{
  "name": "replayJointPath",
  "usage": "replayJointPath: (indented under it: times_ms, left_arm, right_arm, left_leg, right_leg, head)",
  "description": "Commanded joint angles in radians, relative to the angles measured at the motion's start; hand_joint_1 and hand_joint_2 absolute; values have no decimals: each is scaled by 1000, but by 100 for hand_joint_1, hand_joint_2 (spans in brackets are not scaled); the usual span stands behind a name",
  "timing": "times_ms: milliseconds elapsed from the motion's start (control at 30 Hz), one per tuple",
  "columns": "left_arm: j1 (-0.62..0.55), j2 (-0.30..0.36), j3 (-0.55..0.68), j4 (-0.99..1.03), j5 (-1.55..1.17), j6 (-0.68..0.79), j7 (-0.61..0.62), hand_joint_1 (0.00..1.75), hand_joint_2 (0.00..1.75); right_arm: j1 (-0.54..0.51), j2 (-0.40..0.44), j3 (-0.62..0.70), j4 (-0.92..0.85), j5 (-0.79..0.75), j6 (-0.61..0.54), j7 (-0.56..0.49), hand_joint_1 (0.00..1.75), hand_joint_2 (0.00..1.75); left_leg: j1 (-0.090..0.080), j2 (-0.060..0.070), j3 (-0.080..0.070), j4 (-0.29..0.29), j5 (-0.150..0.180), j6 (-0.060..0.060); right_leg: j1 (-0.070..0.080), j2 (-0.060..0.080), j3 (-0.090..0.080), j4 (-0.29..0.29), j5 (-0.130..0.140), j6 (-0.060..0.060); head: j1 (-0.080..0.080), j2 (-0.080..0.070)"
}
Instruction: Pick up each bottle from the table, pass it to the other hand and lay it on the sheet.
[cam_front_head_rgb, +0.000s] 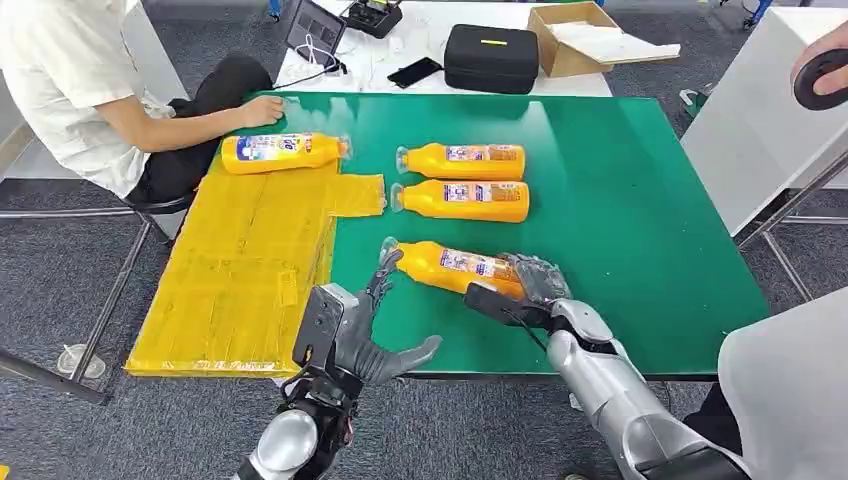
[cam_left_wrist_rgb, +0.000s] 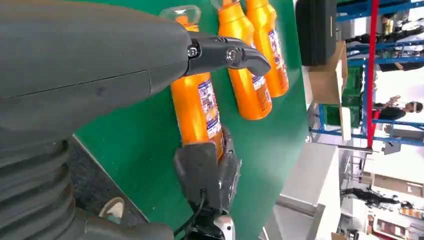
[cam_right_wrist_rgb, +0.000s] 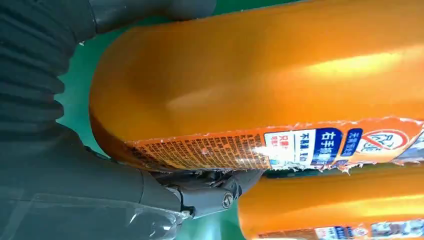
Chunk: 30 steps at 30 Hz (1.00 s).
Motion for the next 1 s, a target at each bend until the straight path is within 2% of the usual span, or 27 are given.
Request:
replayJointPath:
  times_ms: [33, 333, 433, 533, 600, 667, 833, 1000]
  left_arm:
    - [-42, 19, -35, 54, 8, 1, -10, 0, 175]
    - [-36, 23, -35, 43, 7, 4, -22, 0, 175]
    - [-34, 24, -34, 42, 7, 16, -33, 0, 175]
    - [-33, 24, -34, 43, 8, 17, -33, 0, 175]
    - [-27, 21, -26, 41, 32, 21, -56, 0, 175]
    - [-4, 32, -26, 26, 33, 52, -135, 0, 175]
    - [99, 111, -3, -50, 47, -13, -201, 0, 175]
    - [175, 107, 78, -50, 113, -64, -206, 0, 175]
  right_arm:
    - [55, -6, -15, 122, -39, 15, -39, 175, 175]
    - [83, 7, -64, 64, -143, 13, -139, 175, 175]
    - [109, 26, -105, 13, -225, -13, -221, 175, 175]
    - [109, 29, -104, 11, -226, -11, -221, 175, 175]
    - [131, 43, -137, -39, -286, -34, -286, 175, 175]
    - [190, 78, -187, -165, -391, -48, -396, 175, 175]
    - [362, 131, -217, -470, -530, -93, -439, 175, 175]
    - [465, 160, -230, -662, -608, -134, -469, 175, 175]
  left_leg:
    - [1, -4, 3, -2, 0, 1]
    - [0, -3, 4, -3, 0, 2]
    - [0, -3, 4, -3, 0, 1]
    - [0, -2, 4, -3, 0, 1]
    - [0, 0, 3, -1, -1, 1]
    - [1, 1, 3, -1, -2, 0]
    - [0, 3, 1, -3, -3, 0]
    - [0, 0, -5, -1, -4, 0]
  right_leg:
    - [1, -5, 5, -3, 0, -1]
    - [1, -5, 5, -3, -1, -2]
    - [1, -5, 6, -3, -1, -2]
    - [1, -4, 6, -3, -1, -2]
    - [1, -2, 4, -1, -1, -2]
    - [1, -1, 4, -1, 0, -2]
    - [1, 1, 2, -1, -1, -2]
    - [1, 0, -3, 0, -4, -1]
  head:
    - [0, 0]
    - [0, 0]
    - [0, 0]
    - [0, 0]
    - [0, 0]
    - [0, 0]
    - [0, 0]
    - [0, 0]
